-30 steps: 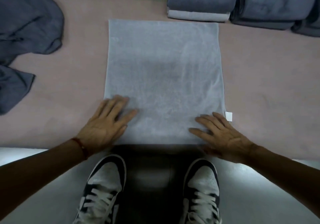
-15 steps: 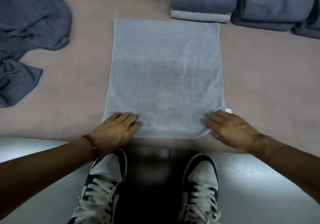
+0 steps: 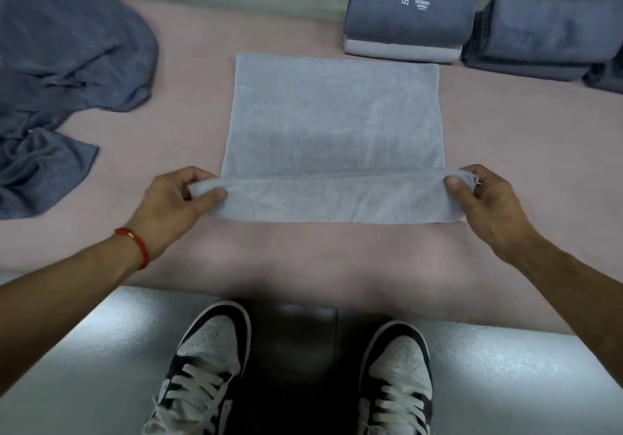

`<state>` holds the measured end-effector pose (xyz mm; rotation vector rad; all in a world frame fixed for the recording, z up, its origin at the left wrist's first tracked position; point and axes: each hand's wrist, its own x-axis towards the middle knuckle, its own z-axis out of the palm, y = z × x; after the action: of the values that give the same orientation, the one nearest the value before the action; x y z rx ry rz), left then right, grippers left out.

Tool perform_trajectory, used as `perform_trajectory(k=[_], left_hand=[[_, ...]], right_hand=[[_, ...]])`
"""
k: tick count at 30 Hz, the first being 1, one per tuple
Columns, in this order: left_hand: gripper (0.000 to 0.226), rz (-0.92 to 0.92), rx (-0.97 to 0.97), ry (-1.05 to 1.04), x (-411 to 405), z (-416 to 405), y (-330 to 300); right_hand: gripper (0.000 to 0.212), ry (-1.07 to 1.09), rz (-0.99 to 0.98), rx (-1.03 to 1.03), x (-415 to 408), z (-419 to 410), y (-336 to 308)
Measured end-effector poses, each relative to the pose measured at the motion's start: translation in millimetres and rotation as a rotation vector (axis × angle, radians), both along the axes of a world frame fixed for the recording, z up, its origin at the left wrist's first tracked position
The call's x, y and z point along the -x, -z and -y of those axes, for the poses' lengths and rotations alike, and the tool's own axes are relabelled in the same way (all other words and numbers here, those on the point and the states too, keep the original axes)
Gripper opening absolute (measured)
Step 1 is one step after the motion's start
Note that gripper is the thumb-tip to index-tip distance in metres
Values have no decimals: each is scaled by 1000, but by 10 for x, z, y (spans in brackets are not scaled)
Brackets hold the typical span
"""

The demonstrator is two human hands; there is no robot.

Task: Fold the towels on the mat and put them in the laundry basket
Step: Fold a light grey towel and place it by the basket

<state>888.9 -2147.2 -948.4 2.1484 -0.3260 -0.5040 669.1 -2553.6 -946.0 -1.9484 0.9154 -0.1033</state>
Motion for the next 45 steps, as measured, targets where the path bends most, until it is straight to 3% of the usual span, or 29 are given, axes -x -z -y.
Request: perform_trajectory(k=[3, 6, 8, 11, 13, 16, 18, 20, 27, 35, 45], left_hand=[[7, -86, 103, -30, -73, 55, -23], [10, -39, -8, 90, -49, 16, -5], [20, -100, -29, 164, 8, -80, -26], [42, -305, -63, 302, 140, -313, -71], [33, -510, -57, 356, 248, -447, -114], [11, -683, -1, 393, 350, -519, -187], [20, -622, 52, 328, 251, -433, -227], [31, -444, 89, 257, 13, -269, -249], [8, -191, 136, -56, -882, 564, -40], [15, -42, -130, -268, -1302, 949, 370], [15, 79, -159, -303, -1285, 1072, 414]], right_hand=[[24, -93, -37, 102, 23, -17, -37], [28, -145, -98, 98, 135, -9, -45], [34, -178, -139, -7, 269, -3, -64], [28, -248, -219, -322, 504, -49, -131], [28, -330, -318, -523, 640, -54, -182], [30, -405, -407, -596, 673, -17, -269], [27, -334, -327, -567, 536, 46, -328], [24, -243, -174, -485, 325, 166, -341], [22, -25, 47, -145, -657, 573, -154], [27, 158, -74, 223, -1132, 710, 273], [32, 154, -112, 372, -1267, 661, 355]])
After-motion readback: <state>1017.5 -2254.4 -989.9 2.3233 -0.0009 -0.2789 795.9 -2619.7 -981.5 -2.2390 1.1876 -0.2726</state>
